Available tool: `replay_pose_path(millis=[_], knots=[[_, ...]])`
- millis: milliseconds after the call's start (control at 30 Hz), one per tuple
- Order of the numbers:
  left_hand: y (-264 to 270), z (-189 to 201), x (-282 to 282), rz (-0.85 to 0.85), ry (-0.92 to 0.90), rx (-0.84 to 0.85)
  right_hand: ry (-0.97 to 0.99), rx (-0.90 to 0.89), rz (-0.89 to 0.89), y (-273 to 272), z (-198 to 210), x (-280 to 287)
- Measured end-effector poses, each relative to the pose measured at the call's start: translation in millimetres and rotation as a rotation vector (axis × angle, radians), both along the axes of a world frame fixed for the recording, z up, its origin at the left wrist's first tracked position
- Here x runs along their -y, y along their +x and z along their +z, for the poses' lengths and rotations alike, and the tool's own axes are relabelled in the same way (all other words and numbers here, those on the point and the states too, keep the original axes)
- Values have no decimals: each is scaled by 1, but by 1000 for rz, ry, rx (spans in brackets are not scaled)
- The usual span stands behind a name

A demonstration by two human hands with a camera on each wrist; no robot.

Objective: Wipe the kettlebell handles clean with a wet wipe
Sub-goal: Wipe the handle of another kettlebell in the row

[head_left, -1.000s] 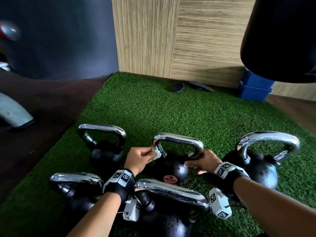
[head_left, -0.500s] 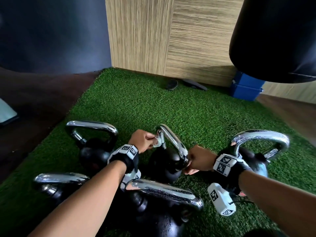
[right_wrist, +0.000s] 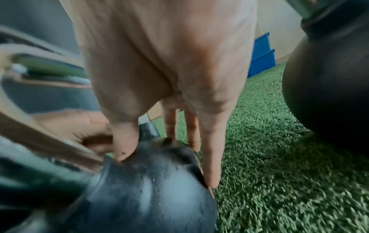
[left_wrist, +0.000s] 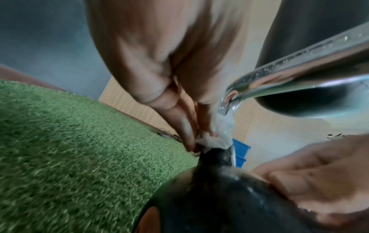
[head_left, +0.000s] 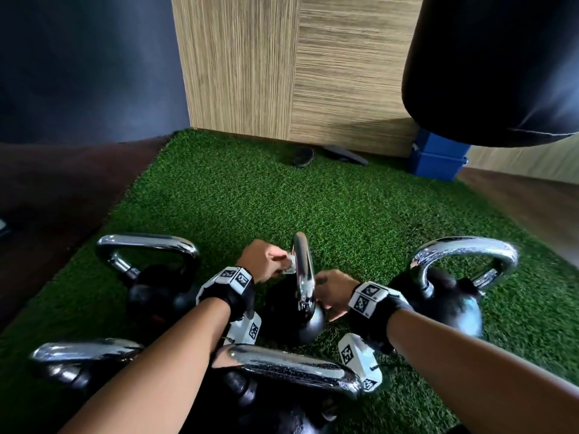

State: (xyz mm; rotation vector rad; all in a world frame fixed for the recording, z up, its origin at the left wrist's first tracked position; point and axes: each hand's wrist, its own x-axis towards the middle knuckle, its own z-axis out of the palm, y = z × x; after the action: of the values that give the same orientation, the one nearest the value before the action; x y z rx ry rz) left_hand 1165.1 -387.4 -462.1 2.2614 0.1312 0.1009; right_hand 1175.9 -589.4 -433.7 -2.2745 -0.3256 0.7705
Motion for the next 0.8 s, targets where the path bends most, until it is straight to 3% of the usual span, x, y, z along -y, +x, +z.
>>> replay_pose_path(millis=[67,200,333,500,700,800], knots=[[4,9,1,23,106,29,16,-41,14,0,-5,-2],[10,15,1,134,-27,87,45,-113,-10,-1,-6,1],[8,13,5,102,-29,89,78,-131,-49,-4,-8,2],[7,26,-1,109,-330,175,72,-91,-4,-5,-6,4],[-5,31,-3,38,-703,59,99,-38,-36,-10,-9,5],[-8,28,-4,16,-737,36,68,-34,-23,-11,-7,4]])
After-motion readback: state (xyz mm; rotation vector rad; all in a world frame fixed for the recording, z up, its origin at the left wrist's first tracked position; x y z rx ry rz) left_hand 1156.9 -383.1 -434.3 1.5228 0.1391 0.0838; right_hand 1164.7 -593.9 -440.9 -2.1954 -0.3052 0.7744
